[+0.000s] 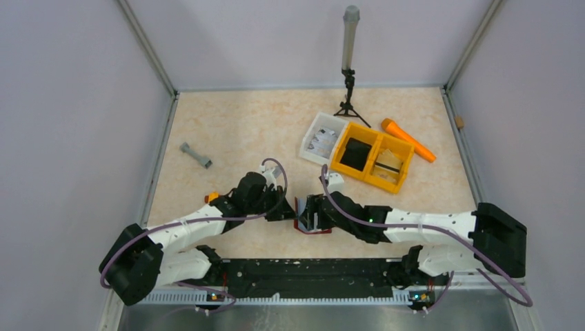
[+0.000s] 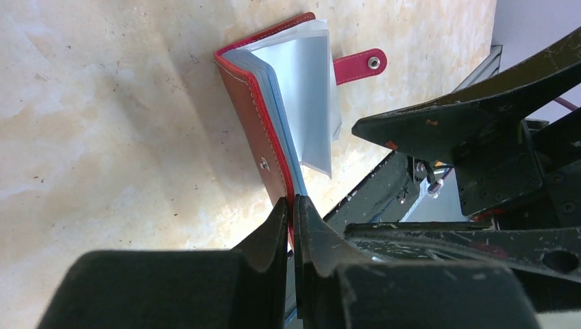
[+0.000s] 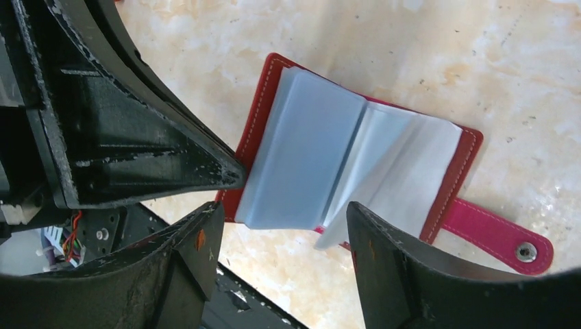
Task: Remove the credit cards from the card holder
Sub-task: Open the card holder at the center of the board.
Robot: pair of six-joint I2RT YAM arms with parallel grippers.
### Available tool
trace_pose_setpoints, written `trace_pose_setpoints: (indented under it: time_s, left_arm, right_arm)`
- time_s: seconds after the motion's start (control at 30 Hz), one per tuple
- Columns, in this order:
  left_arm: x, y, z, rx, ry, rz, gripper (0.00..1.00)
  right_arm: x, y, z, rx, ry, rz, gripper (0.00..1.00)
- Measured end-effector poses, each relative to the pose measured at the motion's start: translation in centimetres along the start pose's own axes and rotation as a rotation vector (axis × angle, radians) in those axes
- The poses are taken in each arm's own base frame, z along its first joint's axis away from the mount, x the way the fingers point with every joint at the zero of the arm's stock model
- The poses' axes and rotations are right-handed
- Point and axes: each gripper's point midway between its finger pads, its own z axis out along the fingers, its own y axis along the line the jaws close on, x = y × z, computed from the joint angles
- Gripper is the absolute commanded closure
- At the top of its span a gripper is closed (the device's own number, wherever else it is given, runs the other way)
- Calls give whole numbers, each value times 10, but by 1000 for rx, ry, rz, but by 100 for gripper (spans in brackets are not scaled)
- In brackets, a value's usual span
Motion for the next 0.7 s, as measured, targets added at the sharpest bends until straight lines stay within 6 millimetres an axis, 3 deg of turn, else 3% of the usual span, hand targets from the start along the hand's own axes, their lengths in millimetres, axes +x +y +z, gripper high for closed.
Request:
trace_pose_setpoints:
  time_s: [0.23,0.7]
  left_arm:
    - [1,-1,0,3,4,-1,92]
    - [1,0,0,3,5,-1,93]
  right_arm:
    - [1,5,13,29,31,-23,43]
    - [10,-3,17,59,58,-35,44]
